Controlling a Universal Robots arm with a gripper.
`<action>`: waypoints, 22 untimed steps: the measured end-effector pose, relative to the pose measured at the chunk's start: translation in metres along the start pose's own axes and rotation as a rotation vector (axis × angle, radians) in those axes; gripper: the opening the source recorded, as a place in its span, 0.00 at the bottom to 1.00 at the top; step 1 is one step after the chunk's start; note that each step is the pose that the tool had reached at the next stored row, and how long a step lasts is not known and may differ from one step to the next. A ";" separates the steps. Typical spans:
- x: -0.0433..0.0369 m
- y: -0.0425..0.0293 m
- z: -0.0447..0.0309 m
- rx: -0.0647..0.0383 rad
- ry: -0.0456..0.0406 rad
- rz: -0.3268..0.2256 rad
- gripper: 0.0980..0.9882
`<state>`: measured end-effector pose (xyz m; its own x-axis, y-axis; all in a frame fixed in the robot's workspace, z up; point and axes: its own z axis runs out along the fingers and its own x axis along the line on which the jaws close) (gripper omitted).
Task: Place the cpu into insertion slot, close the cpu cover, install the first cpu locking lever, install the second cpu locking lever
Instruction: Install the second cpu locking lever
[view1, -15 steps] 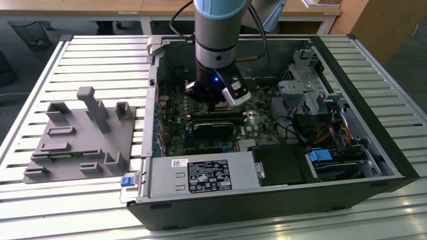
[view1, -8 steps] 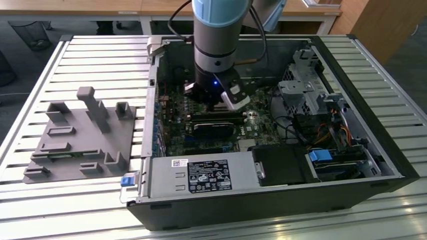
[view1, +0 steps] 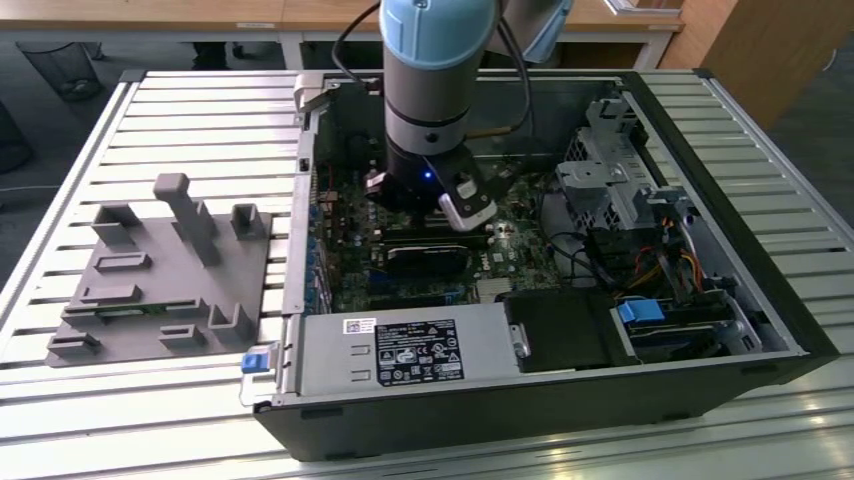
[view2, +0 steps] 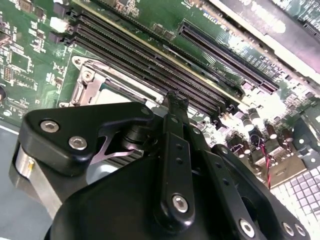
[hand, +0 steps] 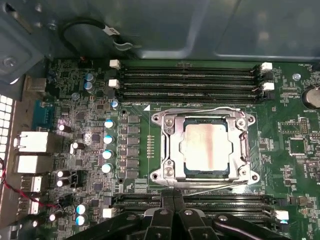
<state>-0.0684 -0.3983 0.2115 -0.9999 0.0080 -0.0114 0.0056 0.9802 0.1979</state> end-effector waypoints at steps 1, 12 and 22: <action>0.0004 -0.0003 0.0011 -0.002 0.0001 0.000 0.03; 0.0047 -0.0028 0.0119 -0.033 0.0003 0.000 0.03; 0.0058 -0.0038 0.0167 -0.065 0.0004 0.001 0.03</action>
<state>-0.0741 -0.3987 0.1943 -0.9999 0.0087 -0.0108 0.0056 0.9652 0.2614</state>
